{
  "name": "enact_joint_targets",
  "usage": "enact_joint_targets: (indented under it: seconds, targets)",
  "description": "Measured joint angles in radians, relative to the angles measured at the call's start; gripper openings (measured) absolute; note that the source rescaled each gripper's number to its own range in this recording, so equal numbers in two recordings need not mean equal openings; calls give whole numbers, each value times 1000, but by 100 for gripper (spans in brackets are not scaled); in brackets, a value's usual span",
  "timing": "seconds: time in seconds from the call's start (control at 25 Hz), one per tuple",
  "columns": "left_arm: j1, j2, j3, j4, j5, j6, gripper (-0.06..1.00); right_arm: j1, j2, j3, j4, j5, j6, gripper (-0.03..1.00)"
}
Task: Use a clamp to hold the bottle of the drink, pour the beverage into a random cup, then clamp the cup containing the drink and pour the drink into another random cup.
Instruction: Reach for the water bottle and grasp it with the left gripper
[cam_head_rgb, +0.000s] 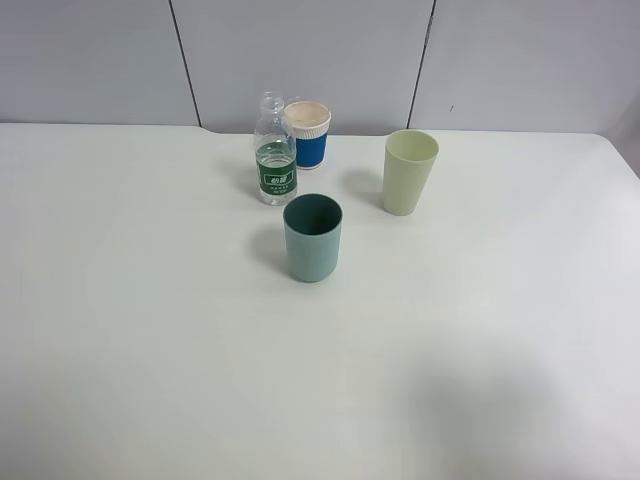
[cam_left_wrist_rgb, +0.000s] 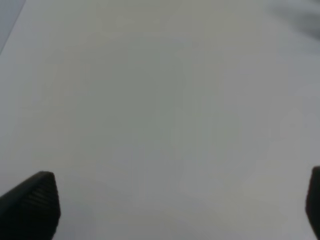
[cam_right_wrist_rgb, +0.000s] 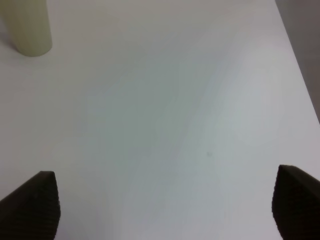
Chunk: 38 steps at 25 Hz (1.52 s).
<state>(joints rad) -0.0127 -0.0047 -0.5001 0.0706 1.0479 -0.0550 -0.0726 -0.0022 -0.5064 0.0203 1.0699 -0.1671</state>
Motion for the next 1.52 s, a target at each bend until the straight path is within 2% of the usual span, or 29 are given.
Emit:
enact_joint_targets:
  seconds: [0.32,0.52,0.8,1.0,1.2,1.32,1.52]
  targets:
    - [0,6,0,0,0,1,100,0,0,0,0,0,0,55]
    - [0,114,-13,-23,-11,4,100,0,0,0,0,0,0,55]
    - [0,319,-32,-56,-169,69,100,0,0,0,0,0,0,55]
    - [0,465,-32,-57,-231,82,100,0,0,0,0,0,0,55]
    - [0,612,-32,-71,-298,158,100,0,0,0,0,0,0,55]
    - [-18,699,-32,-71,-335,197,100,0,0,0,0,0,0,55]
    - [-63,822,-32,-71,-411,205,100,0,0,0,0,0,0,55]
